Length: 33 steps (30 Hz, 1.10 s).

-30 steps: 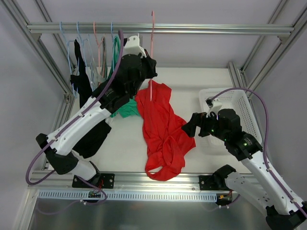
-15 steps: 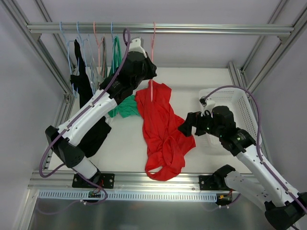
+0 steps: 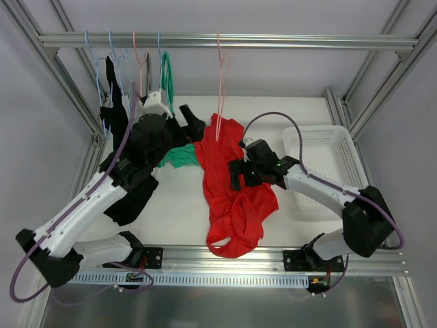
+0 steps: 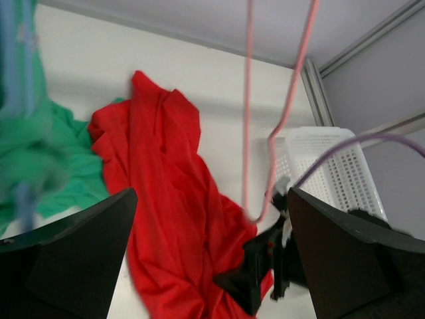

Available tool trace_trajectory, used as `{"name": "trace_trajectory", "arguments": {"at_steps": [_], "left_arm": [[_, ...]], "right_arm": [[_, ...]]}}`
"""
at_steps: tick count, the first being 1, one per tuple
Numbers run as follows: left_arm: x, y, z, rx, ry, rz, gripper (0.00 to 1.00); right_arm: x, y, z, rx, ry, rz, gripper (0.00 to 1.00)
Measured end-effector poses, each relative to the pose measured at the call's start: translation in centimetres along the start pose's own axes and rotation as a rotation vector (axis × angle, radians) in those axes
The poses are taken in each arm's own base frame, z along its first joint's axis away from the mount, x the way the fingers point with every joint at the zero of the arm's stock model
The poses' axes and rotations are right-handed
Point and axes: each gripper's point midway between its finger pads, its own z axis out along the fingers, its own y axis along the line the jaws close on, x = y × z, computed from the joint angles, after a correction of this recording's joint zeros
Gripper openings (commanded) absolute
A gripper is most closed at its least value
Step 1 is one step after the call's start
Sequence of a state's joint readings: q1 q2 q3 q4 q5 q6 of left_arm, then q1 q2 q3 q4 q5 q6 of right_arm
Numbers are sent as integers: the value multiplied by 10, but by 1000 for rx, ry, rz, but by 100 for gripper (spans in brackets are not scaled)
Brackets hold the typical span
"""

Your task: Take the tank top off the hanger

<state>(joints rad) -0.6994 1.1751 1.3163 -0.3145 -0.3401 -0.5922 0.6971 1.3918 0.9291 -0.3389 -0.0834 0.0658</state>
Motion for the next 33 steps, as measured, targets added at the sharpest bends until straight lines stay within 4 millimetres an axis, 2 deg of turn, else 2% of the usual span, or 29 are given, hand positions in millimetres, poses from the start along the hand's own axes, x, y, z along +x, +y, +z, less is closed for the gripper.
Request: {"name": "trace_trajectory", "arguments": {"at_steps": [6, 10, 11, 12, 13, 15, 16, 19, 22, 24, 26, 29, 33], "left_arm": [[18, 54, -61, -32, -66, -8, 99], [24, 76, -91, -26, -104, 4, 99], [23, 79, -96, -24, -113, 9, 99], [22, 81, -103, -20, -121, 22, 99], [20, 83, -107, -15, -127, 34, 99], [22, 86, -112, -19, -116, 74, 99], [24, 89, -114, -26, -101, 93, 99], [33, 91, -117, -25, -42, 139, 99], [42, 87, -124, 23, 7, 184, 99], [46, 82, -132, 79, 29, 215, 99], [48, 76, -142, 140, 32, 236, 99], [46, 73, -158, 207, -5, 254, 99], [57, 80, -164, 232, -15, 265, 99]], "right_arm": [[-11, -2, 59, 141, 52, -26, 99], [3, -11, 87, 247, 96, -39, 98], [6, -14, 92, 271, 102, -45, 92], [1, -11, 94, 272, 89, -47, 80], [-1, -9, 96, 269, 76, -46, 50], [-4, -7, 99, 256, 56, -51, 21], [-6, -7, 102, 244, 36, -48, 1], [-3, -7, 95, 217, -23, -35, 0], [13, -18, 71, 223, -41, -36, 0], [9, -19, 44, 224, -82, -43, 0], [-11, -14, 9, 206, -168, -51, 0], [-56, -4, -60, 175, -344, -60, 0], [-118, -8, -165, 192, -573, -47, 0]]}}
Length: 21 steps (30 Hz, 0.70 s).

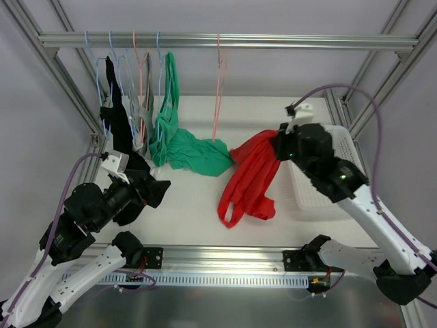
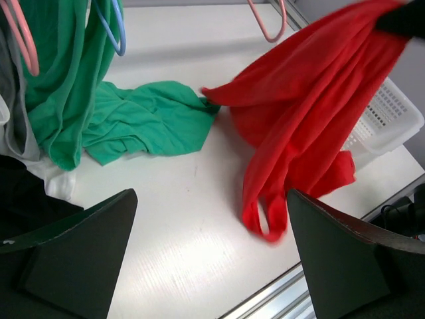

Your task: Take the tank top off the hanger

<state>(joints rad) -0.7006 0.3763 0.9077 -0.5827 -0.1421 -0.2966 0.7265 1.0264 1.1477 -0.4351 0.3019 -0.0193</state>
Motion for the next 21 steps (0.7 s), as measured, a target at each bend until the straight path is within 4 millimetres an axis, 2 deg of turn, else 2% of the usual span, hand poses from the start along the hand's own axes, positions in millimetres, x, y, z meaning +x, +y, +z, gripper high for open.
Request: {"name": "trace_trajectory", "arguments": {"at_steps": [4, 9, 12, 14, 17, 21], "left_arm": [[5, 1, 1, 1, 12, 4, 99], [5, 1, -1, 5, 2, 5, 99], [6, 2, -1, 5, -1, 7, 99], [5, 2, -2, 6, -5, 6, 99], [5, 2, -4, 9, -14, 6, 99], [5, 2, -6, 10, -18, 5, 99]], "right_arm": [[-84, -41, -49, 103, -158, 16, 0], [-151, -85, -98, 239, -248, 2, 0], [-182, -110, -117, 320, -287, 8, 0], [-196, -127, -124, 367, -302, 19, 0], [-203, -153, -126, 432, -291, 40, 0], [-183, -194, -112, 503, -214, 91, 0]]}}
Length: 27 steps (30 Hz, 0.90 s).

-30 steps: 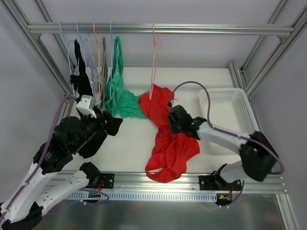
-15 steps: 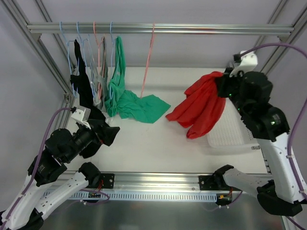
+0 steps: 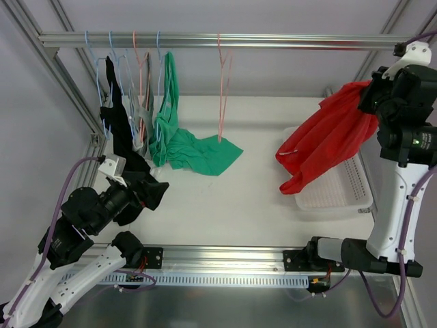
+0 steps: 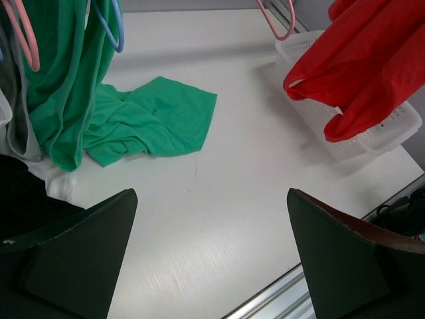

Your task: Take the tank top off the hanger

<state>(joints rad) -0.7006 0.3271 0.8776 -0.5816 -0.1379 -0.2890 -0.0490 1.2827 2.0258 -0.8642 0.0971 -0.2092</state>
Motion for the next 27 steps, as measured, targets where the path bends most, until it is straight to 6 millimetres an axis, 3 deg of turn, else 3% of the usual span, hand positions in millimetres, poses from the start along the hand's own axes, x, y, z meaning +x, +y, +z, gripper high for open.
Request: {"name": "trace_trajectory", "arguments": {"at_steps": [2, 7, 12, 14, 16, 18, 19, 21, 24, 26, 27], "left_arm": [[0, 0, 0, 0, 0, -1, 99], [-12, -4, 0, 3, -10, -6, 99], [-22, -8, 2, 5, -14, -9, 99], [-21, -8, 3, 2, -7, -7, 99], [-20, -7, 4, 1, -3, -7, 99], [-20, -7, 4, 0, -3, -7, 99], [-20, -7, 4, 0, -2, -7, 99], [-18, -7, 5, -2, 3, -6, 99], [-12, -5, 7, -7, 15, -4, 99], [-9, -4, 8, -10, 23, -3, 99], [-8, -4, 9, -11, 25, -3, 99]], "right_arm": [[25, -6, 15, 14, 64, 3, 0], [122, -6, 52, 2, 286, 6, 0], [208, -27, 66, 75, 472, 64, 1], [229, -38, 67, 111, 513, 118, 0], [231, -46, 67, 134, 514, 171, 0], [213, -46, 65, 130, 478, 205, 0], [193, -44, 63, 118, 444, 215, 0], [133, -38, 55, 89, 330, 222, 0], [15, -34, 32, 55, 47, 209, 0], [-38, -33, 10, 44, -105, 199, 0], [-55, -33, -1, 42, -158, 196, 0]]}}
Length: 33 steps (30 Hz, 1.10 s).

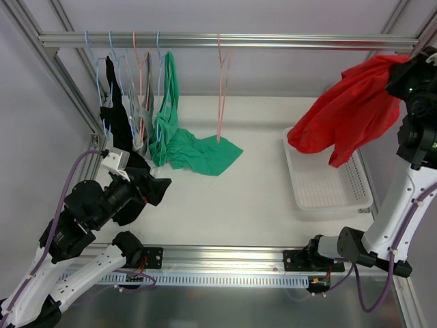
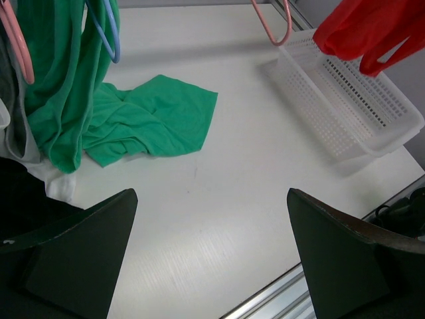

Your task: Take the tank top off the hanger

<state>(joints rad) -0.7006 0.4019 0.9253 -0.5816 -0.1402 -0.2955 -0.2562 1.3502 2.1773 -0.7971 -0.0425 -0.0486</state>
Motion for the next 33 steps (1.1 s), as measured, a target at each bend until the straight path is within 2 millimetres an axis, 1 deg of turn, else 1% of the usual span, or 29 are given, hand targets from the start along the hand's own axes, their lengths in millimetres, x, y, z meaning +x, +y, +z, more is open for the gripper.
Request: {"name": "trace_trajectory", "arguments": {"at_steps": [1, 2, 3, 4, 5, 7, 9, 11, 12, 14, 17, 20, 22, 24, 26, 27, 28, 29, 30, 31, 32, 33], "left_arm": [[1, 0, 0, -1, 1, 0, 99], [1, 0, 0, 0, 1, 0, 99], [1, 0, 0, 0, -1, 0, 99], [1, 0, -1, 1, -3, 0, 99], [1, 0, -1, 1, -5, -1, 99], [0, 0, -2, 2, -6, -1, 99], [1, 1, -1, 1, -5, -1, 99], [1, 1, -1, 1, -4, -1, 99], [1, 1, -1, 0, -4, -1, 99], [1, 1, -1, 0, -3, 0, 99], [1, 1, -1, 1, -3, 0, 99], [-1, 0, -2, 1, -8, -3, 99], [-10, -2, -4, -1, -19, -9, 99], [-29, -3, -6, -21, -40, -20, 99], [-58, -5, -6, -62, -70, -35, 99], [-73, -6, -4, -84, -79, -39, 99], [-90, -8, -1, -105, -89, -42, 99], [-103, -10, 4, -118, -98, -44, 99], [-117, -13, 11, -133, -107, -45, 99], [-126, -15, 18, -150, -93, -41, 99], [-135, -18, 28, -162, -84, -39, 99], [-141, -20, 38, -172, -69, -34, 99]], "right_arm": [[-10, 1, -6, -3, -28, -1, 0], [-15, 2, -11, -4, -45, -2, 0], [-15, 2, -12, -4, -45, -2, 0], [-10, 1, -10, -8, -30, -2, 0], [0, 0, -5, -10, 0, 0, 0], [25, -4, 6, -7, 71, 4, 0], [62, -12, 22, 8, 175, 12, 0], [99, -20, 33, 24, 277, 22, 0], [115, -22, 36, 28, 321, 28, 0], [142, -26, 39, 28, 374, 40, 0], [185, -35, 33, 43, 452, 57, 0], [222, -42, 22, 57, 506, 71, 0], [250, -47, 19, 65, 539, 94, 0], [282, -52, 17, 78, 595, 120, 0], [321, -59, 17, 101, 681, 149, 9], [338, -63, 18, 117, 727, 162, 18], [354, -66, 20, 134, 773, 174, 49], [366, -69, 22, 151, 811, 189, 85], [374, -71, 24, 158, 836, 185, 99], [380, -73, 25, 173, 854, 191, 99], [381, -75, 24, 180, 859, 189, 99], [377, -75, 24, 187, 847, 187, 100]]}}
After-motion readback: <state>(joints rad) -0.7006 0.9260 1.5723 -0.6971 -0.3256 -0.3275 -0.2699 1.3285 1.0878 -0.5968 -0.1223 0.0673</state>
